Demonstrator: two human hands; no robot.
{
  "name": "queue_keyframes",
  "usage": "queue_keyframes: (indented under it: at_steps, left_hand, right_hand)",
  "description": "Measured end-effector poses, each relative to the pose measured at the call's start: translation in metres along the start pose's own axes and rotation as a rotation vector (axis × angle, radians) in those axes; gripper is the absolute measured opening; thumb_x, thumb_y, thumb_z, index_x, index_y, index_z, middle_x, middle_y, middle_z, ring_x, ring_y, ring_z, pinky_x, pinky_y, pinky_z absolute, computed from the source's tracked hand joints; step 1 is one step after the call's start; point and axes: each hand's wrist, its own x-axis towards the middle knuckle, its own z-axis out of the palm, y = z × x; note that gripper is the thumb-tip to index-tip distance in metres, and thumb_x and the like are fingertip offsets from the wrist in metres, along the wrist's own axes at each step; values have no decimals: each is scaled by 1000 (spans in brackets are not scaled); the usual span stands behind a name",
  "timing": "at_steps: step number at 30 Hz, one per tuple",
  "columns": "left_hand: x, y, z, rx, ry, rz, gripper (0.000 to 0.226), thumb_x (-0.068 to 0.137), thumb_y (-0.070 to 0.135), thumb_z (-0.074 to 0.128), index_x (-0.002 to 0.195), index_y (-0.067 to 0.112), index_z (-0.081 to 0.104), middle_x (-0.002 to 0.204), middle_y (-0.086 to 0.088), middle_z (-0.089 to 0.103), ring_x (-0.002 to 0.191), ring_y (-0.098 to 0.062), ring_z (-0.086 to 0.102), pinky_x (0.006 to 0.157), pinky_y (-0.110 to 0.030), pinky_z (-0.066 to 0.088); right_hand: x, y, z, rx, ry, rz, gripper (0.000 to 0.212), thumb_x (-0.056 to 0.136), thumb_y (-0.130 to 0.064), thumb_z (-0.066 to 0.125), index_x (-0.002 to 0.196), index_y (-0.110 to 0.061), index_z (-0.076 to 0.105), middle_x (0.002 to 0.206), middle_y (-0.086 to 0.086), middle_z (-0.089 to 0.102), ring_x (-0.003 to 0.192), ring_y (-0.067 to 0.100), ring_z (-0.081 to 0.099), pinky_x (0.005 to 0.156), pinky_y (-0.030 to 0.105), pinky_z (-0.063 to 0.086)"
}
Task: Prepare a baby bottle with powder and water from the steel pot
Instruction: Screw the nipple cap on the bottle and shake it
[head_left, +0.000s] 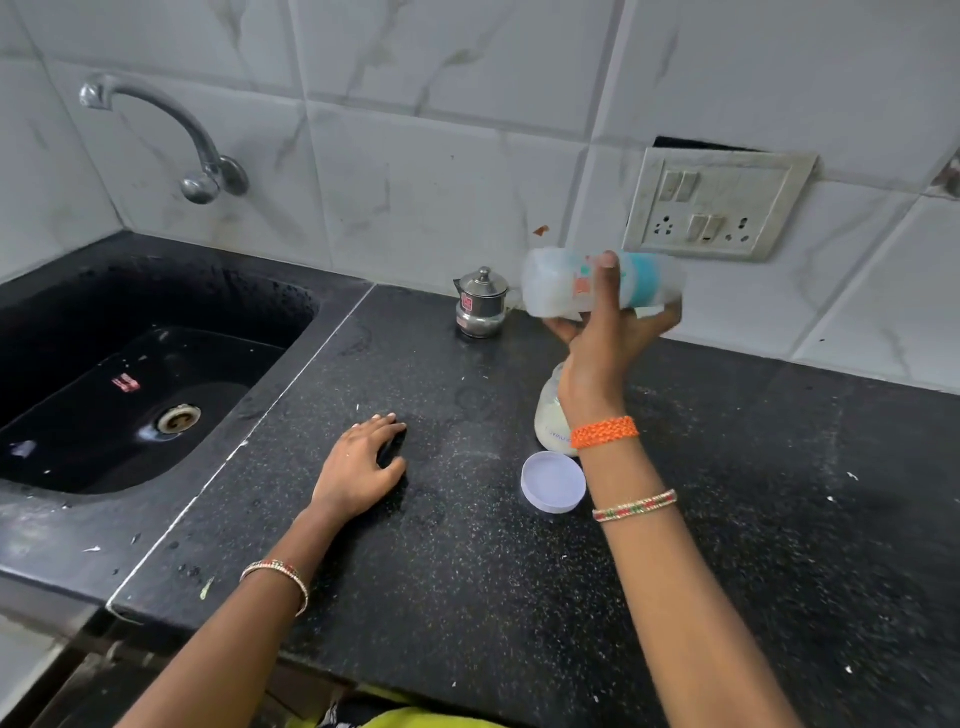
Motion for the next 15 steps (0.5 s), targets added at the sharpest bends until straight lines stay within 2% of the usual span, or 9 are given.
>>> queue_keyframes:
  at_steps: [3,5,7,9,11,12,13,15]
  left_hand:
    - [0,-3,2,-17,3,3,67,74,45,40,134,17,52,146,-2,43,138,-17,33,113,-31,18]
    - [0,-5,3,-26,-4,4,68,73,47,38,133,18,53,145,-1,44,138,-17,34,113,-31,19]
    - [1,-3,2,-78,27,4,59,75,40,43,128,18,57,142,-2,48,135,-18,39,113,-33,24]
    - [3,15,-7,-309,166,-20,47,79,34,47,123,22,59,133,1,56,126,-17,49,108,-39,36]
    - [8,60,-31,-692,255,-76,31,87,35,50,116,28,59,117,3,64,103,-10,60,89,-35,48]
    - [10,87,-49,-883,202,-82,26,92,38,49,113,28,60,109,1,67,92,-11,64,80,-33,51]
    - [13,114,-66,-1040,67,-89,28,95,41,45,113,25,60,104,-4,69,85,-15,66,73,-34,54]
    - [14,153,-93,-1302,-289,-89,49,91,52,39,119,16,56,105,-15,68,84,-25,69,72,-37,58]
  right_hand:
    - [1,-7,-5,-155,-232,-33,84,76,-17,76,143,-21,25,114,10,65,97,23,68,69,45,59]
    - [3,-20,-5,-105,-338,-71,84,78,-11,74,144,-19,23,102,-2,69,95,18,68,70,40,58]
    - [7,-32,0,-43,-385,-99,92,75,-13,76,146,-18,18,101,-4,67,97,15,66,75,38,57]
    - [9,-36,0,-19,-433,-84,98,69,-16,78,146,-18,17,103,-1,64,99,17,64,83,41,56]
    - [11,-35,-2,-11,-471,-41,101,65,-22,82,145,-19,19,108,5,63,102,24,63,92,50,52]
    - [9,-33,-3,12,-499,-10,101,64,-25,83,144,-19,20,110,9,62,104,28,62,96,57,47]
    - [7,-32,-3,26,-529,15,101,64,-25,83,144,-19,21,112,13,61,104,33,62,98,61,44]
    - [3,-31,0,21,-580,51,101,67,-21,81,145,-17,18,114,17,61,104,44,61,95,59,47]
